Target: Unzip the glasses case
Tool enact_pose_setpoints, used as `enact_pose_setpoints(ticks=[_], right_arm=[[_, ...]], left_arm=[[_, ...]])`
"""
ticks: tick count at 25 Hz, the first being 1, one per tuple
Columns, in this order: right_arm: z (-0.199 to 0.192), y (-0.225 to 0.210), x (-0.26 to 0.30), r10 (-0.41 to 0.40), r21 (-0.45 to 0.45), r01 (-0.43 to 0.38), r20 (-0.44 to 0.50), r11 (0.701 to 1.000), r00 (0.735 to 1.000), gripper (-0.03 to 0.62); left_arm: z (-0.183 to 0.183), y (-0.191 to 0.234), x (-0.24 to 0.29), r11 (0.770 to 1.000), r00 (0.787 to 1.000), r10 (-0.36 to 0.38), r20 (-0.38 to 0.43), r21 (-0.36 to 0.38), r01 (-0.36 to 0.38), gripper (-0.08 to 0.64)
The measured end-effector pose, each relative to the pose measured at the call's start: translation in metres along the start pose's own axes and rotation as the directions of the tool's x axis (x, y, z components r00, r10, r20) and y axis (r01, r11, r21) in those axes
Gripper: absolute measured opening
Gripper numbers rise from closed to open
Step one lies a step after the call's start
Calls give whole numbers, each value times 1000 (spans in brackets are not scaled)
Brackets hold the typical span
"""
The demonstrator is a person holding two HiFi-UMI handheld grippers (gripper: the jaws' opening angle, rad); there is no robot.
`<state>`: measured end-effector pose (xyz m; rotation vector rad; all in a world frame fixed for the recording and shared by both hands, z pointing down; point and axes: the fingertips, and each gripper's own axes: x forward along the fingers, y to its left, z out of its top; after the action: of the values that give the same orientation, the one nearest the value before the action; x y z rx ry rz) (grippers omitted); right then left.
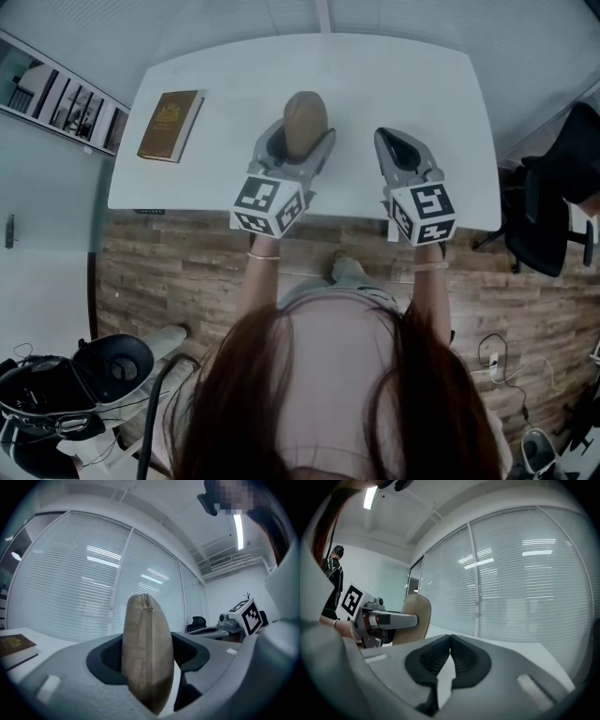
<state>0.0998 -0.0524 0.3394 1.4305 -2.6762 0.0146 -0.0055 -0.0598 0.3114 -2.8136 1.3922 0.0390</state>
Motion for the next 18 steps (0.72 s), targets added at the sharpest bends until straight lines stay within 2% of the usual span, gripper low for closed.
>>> enact_pose_setpoints(ticks=[3, 18], right_arm=[[-2, 6, 30, -4, 3, 4, -13, 1000, 1000, 2], [5, 58, 19, 2, -18, -2, -7, 1000, 1000, 2]], left_arm=[[-6, 30, 2, 1000, 1000, -8, -4, -12, 8, 284], [7, 31, -50, 999, 998, -27, 50, -21, 28, 284]])
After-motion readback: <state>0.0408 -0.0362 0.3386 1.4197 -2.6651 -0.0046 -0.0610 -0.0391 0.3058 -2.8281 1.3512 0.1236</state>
